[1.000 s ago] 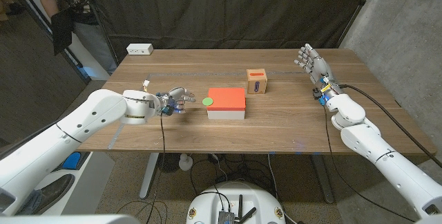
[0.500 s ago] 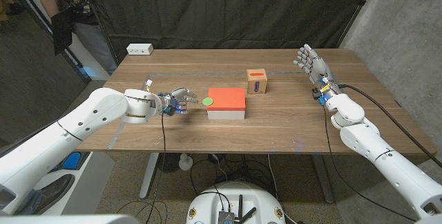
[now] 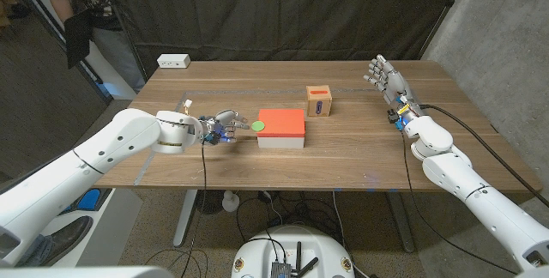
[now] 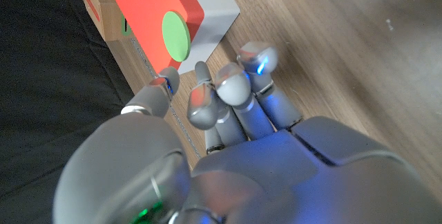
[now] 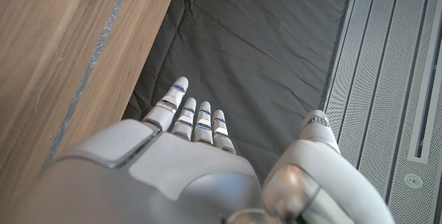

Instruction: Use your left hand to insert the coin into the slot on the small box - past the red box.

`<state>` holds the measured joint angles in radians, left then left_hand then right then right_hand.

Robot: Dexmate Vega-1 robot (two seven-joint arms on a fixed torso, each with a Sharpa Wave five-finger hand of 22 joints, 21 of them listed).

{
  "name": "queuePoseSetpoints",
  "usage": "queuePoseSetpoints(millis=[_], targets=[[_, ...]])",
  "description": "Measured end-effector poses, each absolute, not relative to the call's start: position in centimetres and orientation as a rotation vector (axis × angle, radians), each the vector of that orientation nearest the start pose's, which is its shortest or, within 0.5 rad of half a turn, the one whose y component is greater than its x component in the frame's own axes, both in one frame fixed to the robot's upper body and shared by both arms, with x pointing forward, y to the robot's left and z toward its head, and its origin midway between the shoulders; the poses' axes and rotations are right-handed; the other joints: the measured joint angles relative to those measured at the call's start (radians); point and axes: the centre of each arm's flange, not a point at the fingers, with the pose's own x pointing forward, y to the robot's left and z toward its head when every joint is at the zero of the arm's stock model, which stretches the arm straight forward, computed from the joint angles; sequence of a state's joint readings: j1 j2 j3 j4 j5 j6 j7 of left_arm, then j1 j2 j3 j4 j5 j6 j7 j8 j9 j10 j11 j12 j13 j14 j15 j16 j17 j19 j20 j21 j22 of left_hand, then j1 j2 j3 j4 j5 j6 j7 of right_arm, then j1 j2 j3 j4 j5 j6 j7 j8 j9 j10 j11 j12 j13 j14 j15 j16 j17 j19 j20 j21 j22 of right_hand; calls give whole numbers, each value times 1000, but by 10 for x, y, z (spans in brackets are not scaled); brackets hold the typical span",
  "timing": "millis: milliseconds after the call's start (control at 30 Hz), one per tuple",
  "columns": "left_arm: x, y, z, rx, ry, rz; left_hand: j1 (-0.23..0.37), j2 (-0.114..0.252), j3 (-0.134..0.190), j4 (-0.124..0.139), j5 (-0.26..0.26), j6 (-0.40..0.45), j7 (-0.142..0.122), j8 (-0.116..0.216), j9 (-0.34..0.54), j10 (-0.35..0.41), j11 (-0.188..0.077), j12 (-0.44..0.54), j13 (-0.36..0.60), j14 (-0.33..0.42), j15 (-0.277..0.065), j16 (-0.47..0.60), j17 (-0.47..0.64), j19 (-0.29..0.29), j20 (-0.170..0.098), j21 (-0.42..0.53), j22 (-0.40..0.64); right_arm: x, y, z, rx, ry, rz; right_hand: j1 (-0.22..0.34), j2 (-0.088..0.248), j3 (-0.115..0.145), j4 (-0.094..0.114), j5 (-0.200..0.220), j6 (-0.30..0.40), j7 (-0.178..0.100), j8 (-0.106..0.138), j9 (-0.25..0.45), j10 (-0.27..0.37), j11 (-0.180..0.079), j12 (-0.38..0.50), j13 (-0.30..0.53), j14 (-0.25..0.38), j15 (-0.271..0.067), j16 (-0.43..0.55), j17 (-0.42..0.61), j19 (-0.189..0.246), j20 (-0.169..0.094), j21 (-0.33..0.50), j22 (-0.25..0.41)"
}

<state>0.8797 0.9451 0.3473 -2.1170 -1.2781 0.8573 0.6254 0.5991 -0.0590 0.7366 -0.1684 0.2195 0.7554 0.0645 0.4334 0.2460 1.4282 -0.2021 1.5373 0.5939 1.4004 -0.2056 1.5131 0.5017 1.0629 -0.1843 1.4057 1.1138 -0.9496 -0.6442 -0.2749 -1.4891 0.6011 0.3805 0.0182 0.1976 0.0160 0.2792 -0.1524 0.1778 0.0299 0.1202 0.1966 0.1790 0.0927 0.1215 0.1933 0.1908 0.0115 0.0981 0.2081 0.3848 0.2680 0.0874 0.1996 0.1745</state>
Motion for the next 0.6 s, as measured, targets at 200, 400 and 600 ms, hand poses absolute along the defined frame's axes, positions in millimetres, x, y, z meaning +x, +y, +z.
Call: queuePoseSetpoints(millis=[200,400,600], targets=[[532,249,-23,211,165,-131,0,0,0,0,-6,7,-3,8,-5,-3,0,0,-4,0,0,0,-6,-5,5,0,-3,596,-327,12,-85,-772,192,0,0,0,0,0,0,0,0,0,4,4,0,0,0,0,0,0,0,0,0,0],[534,246,-23,213,169,-139,0,0,0,0,-6,7,-3,8,-5,-3,0,0,-3,0,0,0,-2,-5,5,0,-3,596,-326,12,-85,-772,195,0,0,0,0,0,0,0,0,0,4,4,0,0,0,0,0,-5,0,0,0,0],[536,244,-23,219,173,-144,7,7,6,-6,-6,12,-8,8,-5,-3,0,-7,-6,0,0,0,-4,-5,5,0,-3,596,-326,12,-85,-772,196,0,0,0,0,0,0,0,0,0,4,4,0,0,0,0,0,-5,0,0,0,0]])
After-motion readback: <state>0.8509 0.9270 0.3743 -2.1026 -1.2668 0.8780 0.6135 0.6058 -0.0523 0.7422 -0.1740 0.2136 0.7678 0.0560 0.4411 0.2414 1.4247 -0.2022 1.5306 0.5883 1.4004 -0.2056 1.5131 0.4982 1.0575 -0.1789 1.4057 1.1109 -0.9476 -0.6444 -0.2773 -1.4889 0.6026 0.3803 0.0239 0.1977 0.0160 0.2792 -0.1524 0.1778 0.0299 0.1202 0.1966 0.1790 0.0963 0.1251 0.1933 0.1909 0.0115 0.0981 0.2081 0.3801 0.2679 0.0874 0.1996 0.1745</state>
